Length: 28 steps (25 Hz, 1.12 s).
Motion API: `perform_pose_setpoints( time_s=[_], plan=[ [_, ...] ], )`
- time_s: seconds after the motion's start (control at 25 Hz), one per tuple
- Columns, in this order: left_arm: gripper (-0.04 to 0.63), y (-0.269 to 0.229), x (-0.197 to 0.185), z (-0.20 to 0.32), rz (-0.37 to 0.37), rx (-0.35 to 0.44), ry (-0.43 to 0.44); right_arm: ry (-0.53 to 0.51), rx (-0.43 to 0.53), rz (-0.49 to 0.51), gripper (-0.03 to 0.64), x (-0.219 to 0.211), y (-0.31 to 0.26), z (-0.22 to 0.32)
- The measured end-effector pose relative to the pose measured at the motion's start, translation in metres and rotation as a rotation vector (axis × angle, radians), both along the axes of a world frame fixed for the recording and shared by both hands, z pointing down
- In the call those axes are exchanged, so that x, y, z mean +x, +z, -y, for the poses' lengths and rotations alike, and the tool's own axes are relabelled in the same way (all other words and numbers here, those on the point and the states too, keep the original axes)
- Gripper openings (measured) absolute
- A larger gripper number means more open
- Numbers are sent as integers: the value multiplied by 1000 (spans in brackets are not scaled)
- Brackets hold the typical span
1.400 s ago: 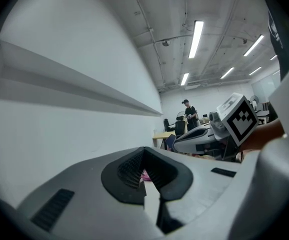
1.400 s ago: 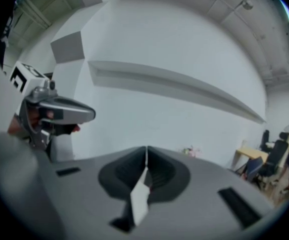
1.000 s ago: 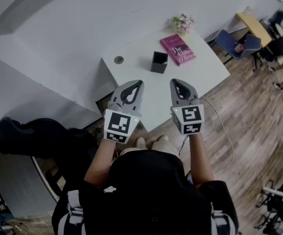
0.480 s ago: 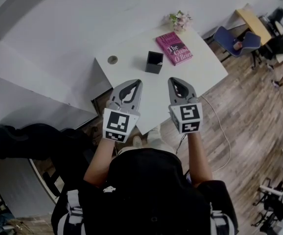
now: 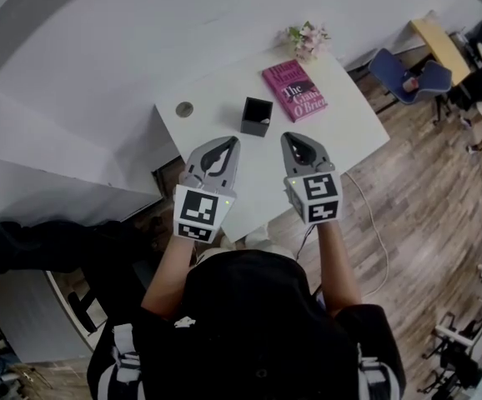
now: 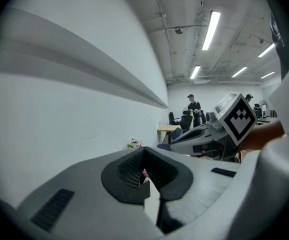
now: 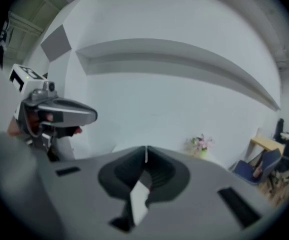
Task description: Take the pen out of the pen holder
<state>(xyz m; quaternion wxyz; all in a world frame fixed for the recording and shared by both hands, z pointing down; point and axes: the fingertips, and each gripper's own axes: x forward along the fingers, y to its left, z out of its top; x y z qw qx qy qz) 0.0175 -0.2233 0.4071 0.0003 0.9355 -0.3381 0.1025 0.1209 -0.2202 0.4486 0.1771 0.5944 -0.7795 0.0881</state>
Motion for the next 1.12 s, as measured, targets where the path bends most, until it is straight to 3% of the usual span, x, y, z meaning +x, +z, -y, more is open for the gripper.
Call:
perform_pose_setpoints(
  time_s=[0.52, 0.76, 1.12],
  plan=[
    [20, 24, 22, 48, 31, -42, -77, -141, -178, -10, 35, 19, 68, 54],
    [20, 41, 20, 64, 55, -73, -132, -194, -288, -64, 35, 22, 113, 73],
    [20, 60, 11, 79, 81, -111, -197, -266, -376, -137, 37, 23, 156, 95]
  ],
)
